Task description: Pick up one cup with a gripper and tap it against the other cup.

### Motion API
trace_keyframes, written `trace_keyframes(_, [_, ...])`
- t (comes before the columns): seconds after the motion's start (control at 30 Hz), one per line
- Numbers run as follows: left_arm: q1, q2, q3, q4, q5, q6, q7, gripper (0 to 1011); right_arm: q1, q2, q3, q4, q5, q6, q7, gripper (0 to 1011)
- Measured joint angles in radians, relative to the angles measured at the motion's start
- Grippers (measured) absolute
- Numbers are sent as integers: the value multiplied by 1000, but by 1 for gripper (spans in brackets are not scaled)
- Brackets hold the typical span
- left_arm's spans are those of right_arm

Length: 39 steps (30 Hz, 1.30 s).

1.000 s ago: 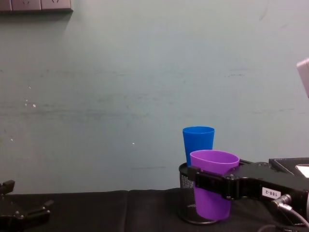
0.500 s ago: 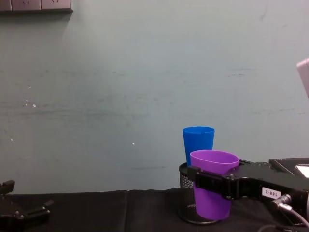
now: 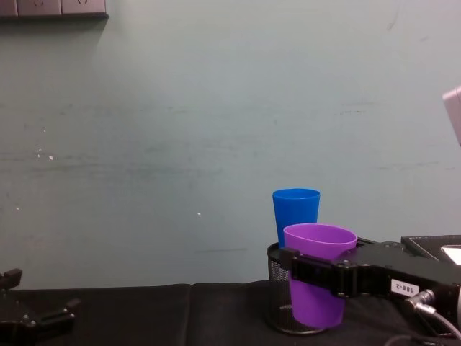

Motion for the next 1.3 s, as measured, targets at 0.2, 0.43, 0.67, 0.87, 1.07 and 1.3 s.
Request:
trace_keyframes(0.2, [0,0,0,0,0,0,0,1000,0,0,0,0,0,0,0,722])
trace_keyframes(0.43, [0,0,0,0,0,0,0,1000,0,0,0,0,0,0,0,723])
trace_keyframes(0.67, [0,0,0,0,0,0,0,1000,0,0,0,0,0,0,0,723])
trace_keyframes(0.87, [0,0,0,0,0,0,0,1000,0,0,0,0,0,0,0,723])
trace_keyframes(1.07, [0,0,0,0,0,0,0,1000,0,0,0,0,0,0,0,723])
trace_keyframes(1.3, [0,0,0,0,0,0,0,1000,0,0,0,0,0,0,0,723])
